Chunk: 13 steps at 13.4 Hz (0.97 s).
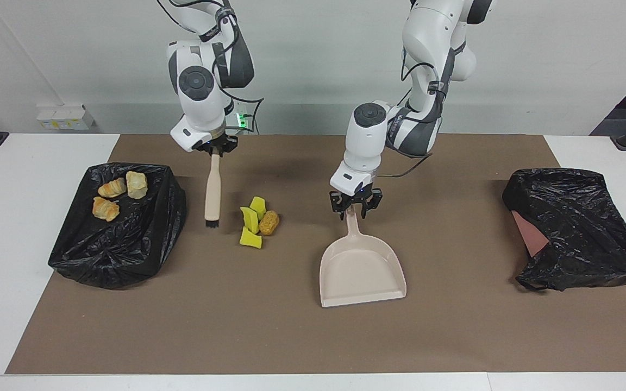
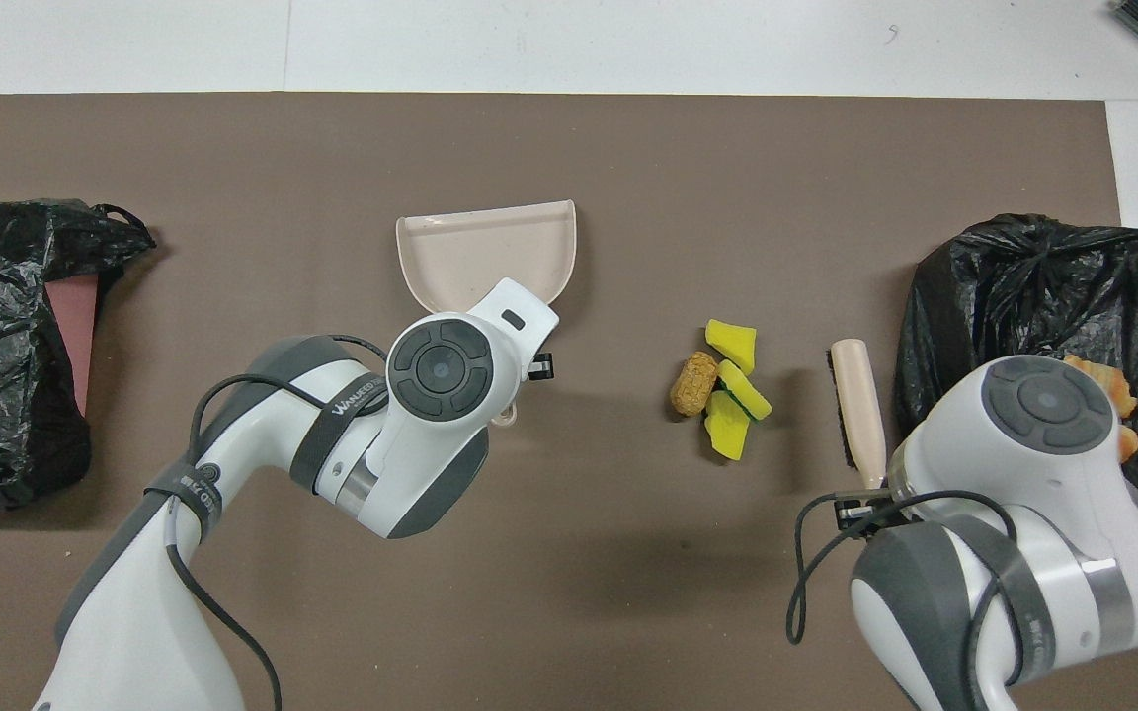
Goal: Sweep and dump trash in bin
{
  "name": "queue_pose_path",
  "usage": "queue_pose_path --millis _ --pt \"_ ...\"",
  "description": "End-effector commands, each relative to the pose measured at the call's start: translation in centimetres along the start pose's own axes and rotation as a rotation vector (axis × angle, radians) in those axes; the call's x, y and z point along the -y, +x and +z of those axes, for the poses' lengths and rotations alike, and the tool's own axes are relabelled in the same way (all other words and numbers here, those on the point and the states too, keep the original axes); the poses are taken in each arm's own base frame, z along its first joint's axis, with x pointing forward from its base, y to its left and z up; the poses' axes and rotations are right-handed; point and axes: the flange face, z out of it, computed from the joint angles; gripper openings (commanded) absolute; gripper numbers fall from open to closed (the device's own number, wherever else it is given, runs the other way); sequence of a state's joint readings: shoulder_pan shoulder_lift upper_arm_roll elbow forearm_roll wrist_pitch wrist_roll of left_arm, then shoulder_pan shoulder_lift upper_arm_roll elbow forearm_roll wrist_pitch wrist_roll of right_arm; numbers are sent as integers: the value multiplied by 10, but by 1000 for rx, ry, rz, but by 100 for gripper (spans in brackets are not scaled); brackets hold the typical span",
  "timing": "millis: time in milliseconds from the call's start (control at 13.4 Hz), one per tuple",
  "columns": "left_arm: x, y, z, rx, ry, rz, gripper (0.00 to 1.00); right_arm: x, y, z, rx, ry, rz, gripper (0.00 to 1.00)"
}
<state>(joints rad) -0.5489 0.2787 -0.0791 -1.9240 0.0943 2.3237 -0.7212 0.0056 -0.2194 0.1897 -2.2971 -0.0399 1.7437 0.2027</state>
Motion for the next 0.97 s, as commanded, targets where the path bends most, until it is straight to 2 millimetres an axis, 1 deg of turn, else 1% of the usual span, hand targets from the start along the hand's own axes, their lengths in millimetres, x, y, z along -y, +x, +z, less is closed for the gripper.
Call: queue_pose_path --millis 0,150,224,299,449,524,598,673,748,823,898 --pt "3 -6 0 -11 19 11 0 -12 -14 15 -24 -10 -12 0" --pt "3 -5 -3 -13 18 31 0 -7 -16 16 -18 -3 -13 0" --pt "8 -2 -8 -15 20 58 0 -6 -16 16 -17 -2 -9 0" --pt "13 2 -16 -11 27 99 0 -4 -17 16 -13 22 2 0" --pt "27 4 -32 9 47 222 0 7 -19 15 -8 56 50 0" --pt "31 6 -38 9 49 286 0 15 -23 15 -14 47 35 0" --pt "36 9 -46 1 48 339 0 18 -28 25 -24 43 25 0" --pt "56 18 -54 8 57 393 0 18 -30 32 -36 45 27 0" --pt "67 19 -61 43 67 536 0 18 -32 40 -27 43 29 0" --pt "82 22 -67 73 66 629 0 18 -31 46 -17 48 35 0" --pt "94 26 -73 84 65 692 0 20 -29 53 -4 80 50 0"
